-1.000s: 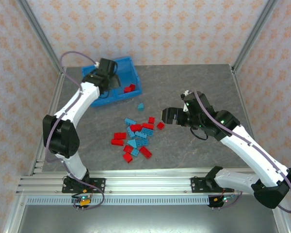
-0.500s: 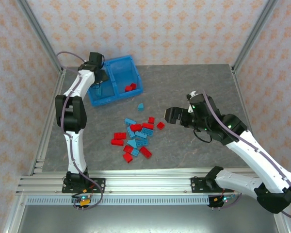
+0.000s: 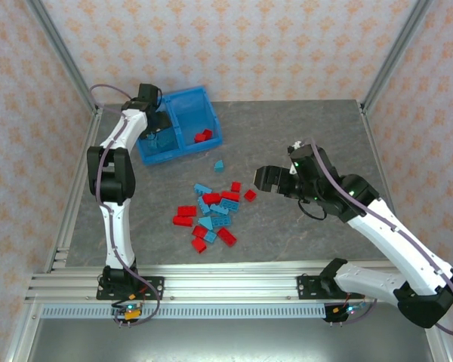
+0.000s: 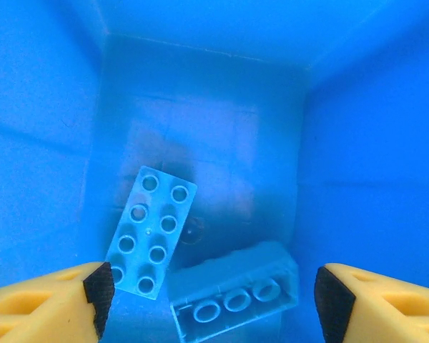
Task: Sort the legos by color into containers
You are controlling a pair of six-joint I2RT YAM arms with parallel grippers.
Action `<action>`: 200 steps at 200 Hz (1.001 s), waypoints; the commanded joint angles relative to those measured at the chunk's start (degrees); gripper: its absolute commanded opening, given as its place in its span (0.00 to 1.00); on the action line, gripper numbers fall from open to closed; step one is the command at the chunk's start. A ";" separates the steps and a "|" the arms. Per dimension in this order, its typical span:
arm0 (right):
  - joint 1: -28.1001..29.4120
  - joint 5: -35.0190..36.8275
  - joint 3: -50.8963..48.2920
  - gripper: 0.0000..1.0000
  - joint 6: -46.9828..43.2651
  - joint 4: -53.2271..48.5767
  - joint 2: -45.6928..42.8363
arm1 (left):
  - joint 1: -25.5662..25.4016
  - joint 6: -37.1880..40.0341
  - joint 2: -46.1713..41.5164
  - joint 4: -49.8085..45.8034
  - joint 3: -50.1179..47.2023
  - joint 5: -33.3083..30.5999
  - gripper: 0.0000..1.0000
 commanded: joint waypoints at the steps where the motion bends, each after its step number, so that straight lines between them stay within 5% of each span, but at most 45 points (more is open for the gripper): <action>1: -0.17 0.46 1.30 0.97 0.91 0.47 -0.16 | 0.09 -0.36 -7.60 -1.65 1.04 2.01 0.78; 47: -0.21 0.46 0.01 0.97 1.03 2.59 1.32 | -3.40 -1.07 -24.39 3.51 -11.31 6.52 0.78; 91: -0.21 -0.68 0.98 0.97 0.07 4.32 5.99 | -16.07 3.09 -35.09 6.00 -23.84 3.16 0.78; 141: -0.04 -1.60 1.32 0.97 0.14 3.89 7.42 | -25.58 -1.47 -28.55 10.27 -29.51 2.53 0.82; 200: 0.03 0.96 -2.86 0.97 1.90 3.12 2.12 | -26.87 -6.33 -13.29 12.09 -24.55 6.03 0.86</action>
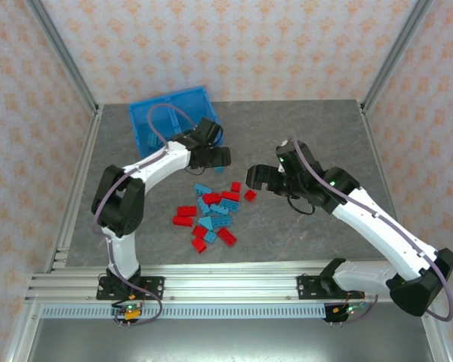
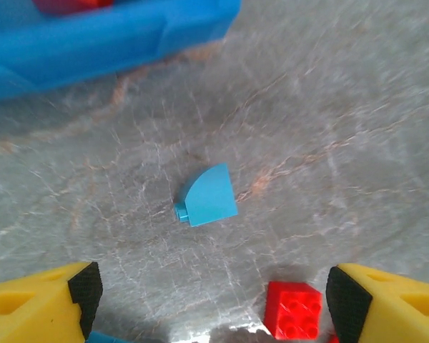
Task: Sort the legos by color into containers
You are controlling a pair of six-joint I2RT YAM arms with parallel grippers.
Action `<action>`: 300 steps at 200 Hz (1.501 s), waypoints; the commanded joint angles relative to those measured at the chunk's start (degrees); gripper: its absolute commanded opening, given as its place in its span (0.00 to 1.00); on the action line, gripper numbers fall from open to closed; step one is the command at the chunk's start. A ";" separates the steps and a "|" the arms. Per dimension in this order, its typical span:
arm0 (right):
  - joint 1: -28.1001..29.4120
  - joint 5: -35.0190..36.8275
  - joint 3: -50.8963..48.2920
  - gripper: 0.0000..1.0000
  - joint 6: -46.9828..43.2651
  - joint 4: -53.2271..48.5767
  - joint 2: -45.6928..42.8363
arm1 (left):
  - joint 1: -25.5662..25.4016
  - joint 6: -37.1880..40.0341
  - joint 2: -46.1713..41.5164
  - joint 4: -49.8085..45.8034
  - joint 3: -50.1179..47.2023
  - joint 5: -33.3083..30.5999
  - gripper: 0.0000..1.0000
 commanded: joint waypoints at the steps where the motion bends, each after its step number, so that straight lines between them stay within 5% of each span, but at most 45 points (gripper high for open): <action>1: -0.01 2.21 -1.58 0.97 1.28 -0.12 -2.99 | 0.16 -3.39 4.00 2.00 3.60 0.97 0.86; 40: -0.04 2.94 -2.28 0.97 1.32 -1.03 -4.42 | 0.14 -2.80 10.85 -0.79 7.82 -3.37 0.82; 111: -0.04 3.32 -2.39 0.97 0.70 -1.01 -4.01 | 0.23 -1.73 14.67 -0.91 7.69 -3.17 0.53; 151: -0.04 1.24 -3.14 0.97 0.66 0.75 -4.08 | 0.35 -2.49 9.63 1.64 5.61 -0.02 0.36; 203: 0.05 -0.78 -3.05 0.97 0.11 3.14 -4.18 | 1.02 3.90 -1.30 -3.04 7.27 -4.44 0.32; 252: 0.05 -0.15 -2.93 0.98 -0.12 3.52 -3.71 | 10.44 12.36 -11.41 -6.92 9.86 -12.23 0.32; 300: 0.27 -0.83 -1.89 0.97 0.19 2.97 -2.77 | 19.95 15.96 -3.29 -8.24 16.14 -16.39 0.30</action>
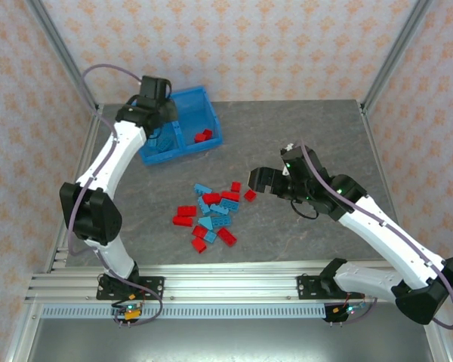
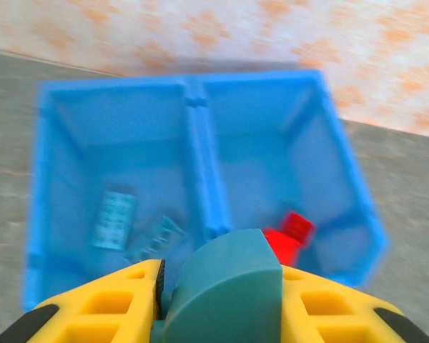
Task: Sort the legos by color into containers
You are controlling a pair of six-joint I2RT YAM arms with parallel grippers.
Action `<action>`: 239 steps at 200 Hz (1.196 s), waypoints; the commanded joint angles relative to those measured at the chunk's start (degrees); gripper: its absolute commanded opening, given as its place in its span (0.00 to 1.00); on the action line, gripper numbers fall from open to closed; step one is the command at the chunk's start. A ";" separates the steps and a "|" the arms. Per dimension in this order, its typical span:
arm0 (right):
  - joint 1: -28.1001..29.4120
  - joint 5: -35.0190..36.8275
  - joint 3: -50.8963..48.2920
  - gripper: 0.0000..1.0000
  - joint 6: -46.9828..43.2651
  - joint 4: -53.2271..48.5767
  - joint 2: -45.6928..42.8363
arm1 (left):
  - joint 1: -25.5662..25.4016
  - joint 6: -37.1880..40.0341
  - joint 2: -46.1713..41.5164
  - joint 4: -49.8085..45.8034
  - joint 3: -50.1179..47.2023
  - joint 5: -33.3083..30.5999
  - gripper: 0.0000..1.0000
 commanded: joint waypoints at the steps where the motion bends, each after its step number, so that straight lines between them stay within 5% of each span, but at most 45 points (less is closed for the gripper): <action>1: 0.20 -0.16 1.09 0.97 -0.40 0.54 0.23 | 2.40 3.12 6.93 -4.30 2.44 -3.91 0.30; 79: 0.44 2.38 0.75 0.98 0.29 -1.79 -2.92 | 7.97 -2.04 25.58 -7.33 17.08 -0.83 0.34; 113: 0.44 2.46 0.99 0.98 0.32 -2.13 -2.94 | 8.63 -3.56 27.02 -6.85 17.32 1.74 0.53; 139: 0.48 2.65 1.05 0.98 0.16 -1.98 -2.63 | 8.64 -3.66 25.93 -7.51 17.14 2.83 0.56; 175: 0.44 2.96 1.11 0.98 0.00 -1.08 -1.00 | 8.64 -6.80 17.06 -4.79 11.74 7.40 0.54; 212: 0.45 6.36 2.13 0.98 0.40 -2.28 3.96 | 6.65 -12.89 -4.09 4.63 -4.22 13.84 0.52; 239: 0.49 7.14 2.69 0.98 -0.12 -1.93 9.69 | 0.04 -2.79 -18.53 8.74 -12.92 14.61 0.52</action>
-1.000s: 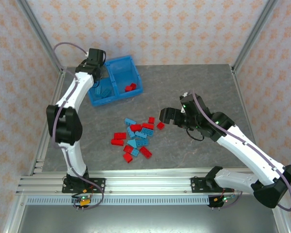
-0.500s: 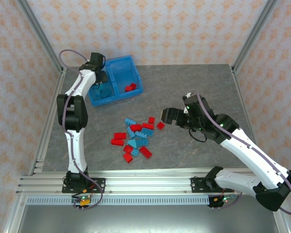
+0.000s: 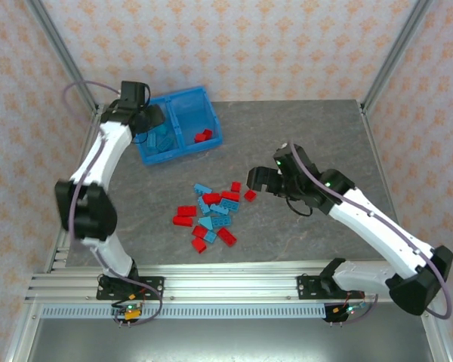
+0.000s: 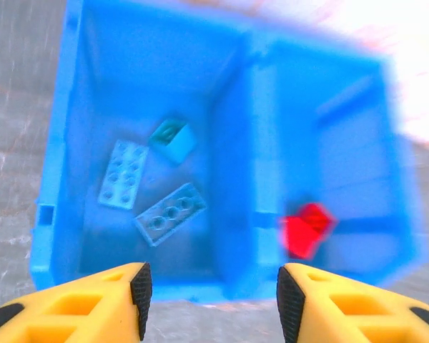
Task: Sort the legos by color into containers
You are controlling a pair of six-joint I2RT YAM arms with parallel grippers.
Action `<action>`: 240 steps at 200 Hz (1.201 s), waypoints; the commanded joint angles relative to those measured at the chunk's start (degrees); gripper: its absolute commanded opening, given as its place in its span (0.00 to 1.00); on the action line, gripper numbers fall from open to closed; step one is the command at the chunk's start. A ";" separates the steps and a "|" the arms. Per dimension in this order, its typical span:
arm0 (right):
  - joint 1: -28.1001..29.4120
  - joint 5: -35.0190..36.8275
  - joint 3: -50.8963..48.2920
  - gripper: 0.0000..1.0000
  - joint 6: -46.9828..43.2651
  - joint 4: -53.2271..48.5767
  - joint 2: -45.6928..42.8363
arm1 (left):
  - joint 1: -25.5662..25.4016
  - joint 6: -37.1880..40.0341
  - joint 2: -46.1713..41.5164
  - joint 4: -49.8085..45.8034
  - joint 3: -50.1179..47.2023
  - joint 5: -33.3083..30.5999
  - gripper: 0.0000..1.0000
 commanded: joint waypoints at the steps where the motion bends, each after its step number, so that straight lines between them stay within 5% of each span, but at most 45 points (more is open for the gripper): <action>1: 0.36 3.22 1.79 0.98 -0.07 -0.88 3.89 | -6.06 6.88 -12.10 7.03 -4.93 3.44 0.52; 30: -0.99 8.47 1.86 1.00 8.69 -1.69 10.51 | -13.85 26.57 -23.12 6.16 -11.57 7.73 0.56; 71: -2.68 1.56 0.67 0.93 17.62 7.17 20.58 | -19.29 56.60 -35.96 -5.02 -24.15 27.55 0.78; 91: -2.70 0.66 2.66 0.87 20.52 9.18 25.97 | -19.83 64.01 -39.62 -10.86 -27.75 31.98 0.85; 162: -2.91 2.08 7.66 0.69 26.23 9.18 40.22 | -20.04 72.28 -47.48 -15.67 -34.05 33.86 0.96; 240: -2.91 3.47 3.01 0.46 27.38 10.35 39.71 | -20.03 72.41 -45.66 -13.64 -34.48 33.22 0.97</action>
